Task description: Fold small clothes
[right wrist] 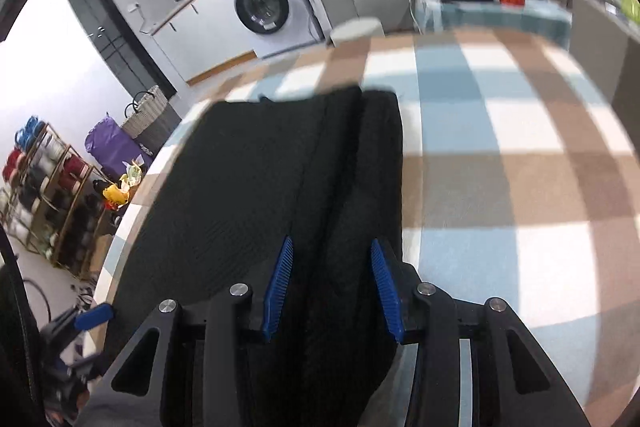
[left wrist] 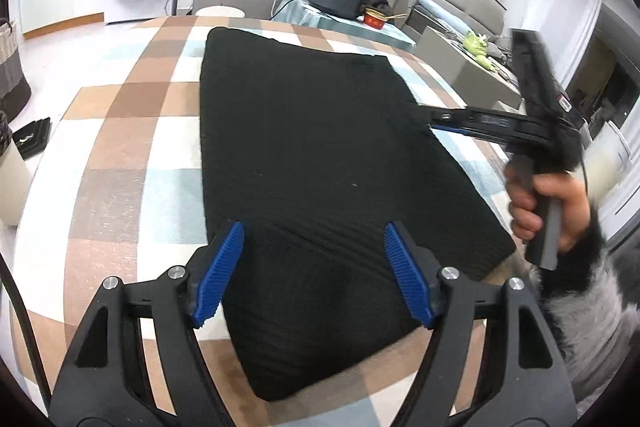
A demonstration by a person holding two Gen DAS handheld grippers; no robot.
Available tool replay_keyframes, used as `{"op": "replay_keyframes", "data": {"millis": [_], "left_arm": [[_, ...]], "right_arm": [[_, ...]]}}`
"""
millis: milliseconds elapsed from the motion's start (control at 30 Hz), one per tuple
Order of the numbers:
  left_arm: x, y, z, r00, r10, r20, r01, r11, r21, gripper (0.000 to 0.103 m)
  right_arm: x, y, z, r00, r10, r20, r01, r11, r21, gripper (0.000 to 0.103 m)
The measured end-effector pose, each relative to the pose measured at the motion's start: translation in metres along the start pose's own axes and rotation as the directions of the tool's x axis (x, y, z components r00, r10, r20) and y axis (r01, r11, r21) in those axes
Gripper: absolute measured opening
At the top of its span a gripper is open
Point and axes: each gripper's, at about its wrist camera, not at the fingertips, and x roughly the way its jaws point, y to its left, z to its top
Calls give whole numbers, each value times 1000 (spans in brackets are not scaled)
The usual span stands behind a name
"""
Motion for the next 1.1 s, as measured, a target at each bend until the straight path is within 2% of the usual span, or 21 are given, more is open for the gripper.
{"op": "replay_keyframes", "data": {"millis": [133,367,433,467,533,633,700,800,867,900,933,967,1033,1100], "left_arm": [[9,3,9,1000,16,6,-16,1000,11,70],[9,13,8,1000,25,1,-25,1000,-17,71],[11,16,8,999,38,-10,-38,999,-24,71],[11,17,9,999,40,-14,-40,999,-28,71],[9,18,9,999,35,-14,-35,999,-35,71],[4,19,9,999,39,-3,-39,998,-40,72],[3,22,8,999,45,-6,-46,998,-45,72],[2,24,9,999,43,-7,-44,998,-54,72],[0,24,8,999,38,11,-37,998,-55,72],[0,24,8,999,38,16,-37,998,-59,72],[0,25,7,999,36,13,-35,997,-63,72],[1,26,5,999,35,5,-35,997,-65,72],[3,28,3,999,38,-4,-39,997,-69,72],[9,29,2,998,50,-30,-53,996,-78,72]], "right_arm": [[15,-4,-3,988,110,-107,-104,993,60,42],[33,-6,14,993,70,-97,-64,996,62,42],[39,-6,22,995,59,-84,-55,997,57,38],[40,-5,25,997,43,-67,-40,998,42,33],[37,4,27,999,4,-48,-4,1000,-6,8],[14,31,26,995,-94,37,98,984,-151,6],[-3,46,24,990,-118,82,133,966,-221,6],[8,35,23,980,-193,56,200,960,-195,6],[28,11,24,975,-217,-40,212,971,-111,9],[31,1,25,980,-184,-76,181,982,-50,11],[24,-11,23,989,-118,-84,122,992,43,14],[17,-14,20,992,-92,-83,98,993,70,16],[-2,-13,8,994,-86,-69,90,995,51,38],[-22,-13,-12,995,-86,-49,89,995,43,54]]}}
